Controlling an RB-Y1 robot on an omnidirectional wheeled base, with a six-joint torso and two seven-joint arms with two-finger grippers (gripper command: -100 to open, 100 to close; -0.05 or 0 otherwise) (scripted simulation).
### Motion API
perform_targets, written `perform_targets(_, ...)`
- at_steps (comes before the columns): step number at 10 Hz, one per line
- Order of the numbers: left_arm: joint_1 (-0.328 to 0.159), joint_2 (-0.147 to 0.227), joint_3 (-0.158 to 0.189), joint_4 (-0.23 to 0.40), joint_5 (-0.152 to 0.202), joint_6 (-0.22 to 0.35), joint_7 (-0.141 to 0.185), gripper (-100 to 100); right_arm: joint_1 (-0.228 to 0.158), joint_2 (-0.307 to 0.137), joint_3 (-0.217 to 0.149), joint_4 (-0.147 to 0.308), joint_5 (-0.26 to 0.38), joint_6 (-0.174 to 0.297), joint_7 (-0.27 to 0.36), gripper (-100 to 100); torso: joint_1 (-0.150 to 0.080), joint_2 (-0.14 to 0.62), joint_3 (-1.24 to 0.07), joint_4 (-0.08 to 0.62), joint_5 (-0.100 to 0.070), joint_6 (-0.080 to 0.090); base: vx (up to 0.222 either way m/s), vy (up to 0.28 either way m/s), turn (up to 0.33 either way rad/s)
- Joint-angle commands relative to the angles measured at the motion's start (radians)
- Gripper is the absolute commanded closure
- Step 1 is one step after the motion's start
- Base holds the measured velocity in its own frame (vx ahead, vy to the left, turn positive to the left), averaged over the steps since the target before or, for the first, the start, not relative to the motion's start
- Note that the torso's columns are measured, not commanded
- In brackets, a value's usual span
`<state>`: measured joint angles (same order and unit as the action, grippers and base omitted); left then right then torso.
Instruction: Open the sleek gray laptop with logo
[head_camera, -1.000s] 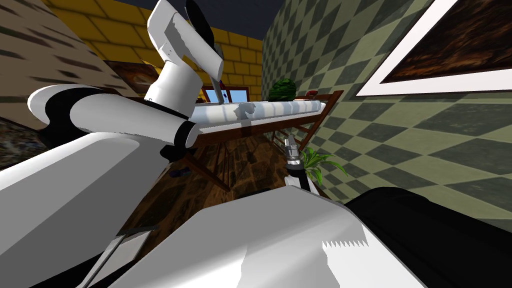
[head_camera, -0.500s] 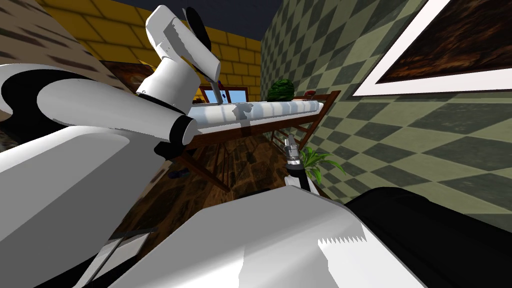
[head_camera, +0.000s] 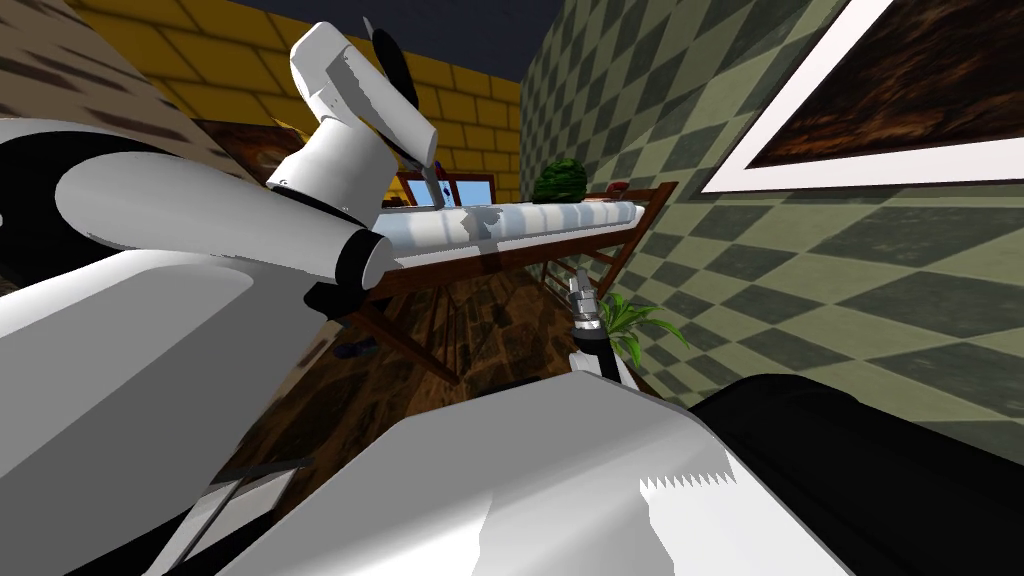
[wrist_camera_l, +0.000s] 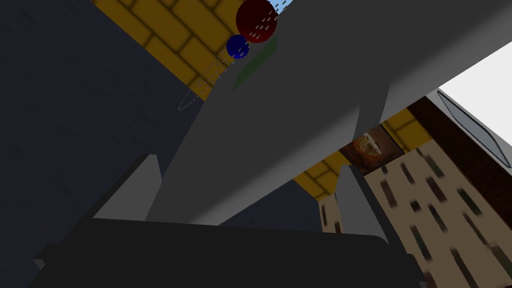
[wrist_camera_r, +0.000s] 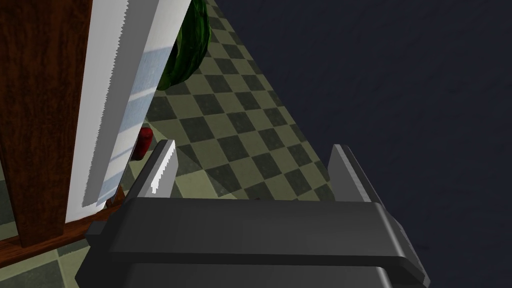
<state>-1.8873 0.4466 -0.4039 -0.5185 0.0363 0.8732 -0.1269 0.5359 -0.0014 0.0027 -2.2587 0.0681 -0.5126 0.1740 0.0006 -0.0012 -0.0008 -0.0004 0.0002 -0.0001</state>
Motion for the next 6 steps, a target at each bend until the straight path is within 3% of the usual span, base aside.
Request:
perform_targets(1,-0.011,0.001,-0.001,0.009,0.004,0.001,-0.004,-100,0.0,0.0,0.0,0.0,0.0,0.0,0.0,0,0.001,-0.003,-0.001,0.0,0.0,0.0,0.051,0.018,-0.012)
perform_targets(2,-0.013,0.002,-0.001,0.011,0.004,0.002,-0.006,100,0.0,0.0,0.0,0.0,0.0,0.0,0.0,0,0.0,-0.001,-0.001,-0.001,0.0,0.0,0.003,0.002,0.014)
perform_targets(3,-0.004,0.019,0.029,0.013,0.015,-0.013,0.034,100,0.0,0.0,0.0,0.0,0.0,0.0,0.0,0,-0.002,0.002,0.001,0.001,-0.001,0.001,-0.005,-0.009,0.064)
perform_targets(4,-0.004,0.019,0.029,0.013,0.015,-0.013,0.034,100,0.0,0.0,0.0,0.0,0.0,0.0,0.0,0,-0.001,0.004,0.002,0.001,0.004,0.001,0.004,-0.028,0.065)
perform_targets(6,0.004,0.035,0.058,0.014,0.027,-0.029,0.074,100,0.0,0.0,0.0,0.0,0.0,0.0,0.0,0,-0.003,0.002,-0.001,-0.003,0.0,0.004,-0.022,-0.029,0.03)
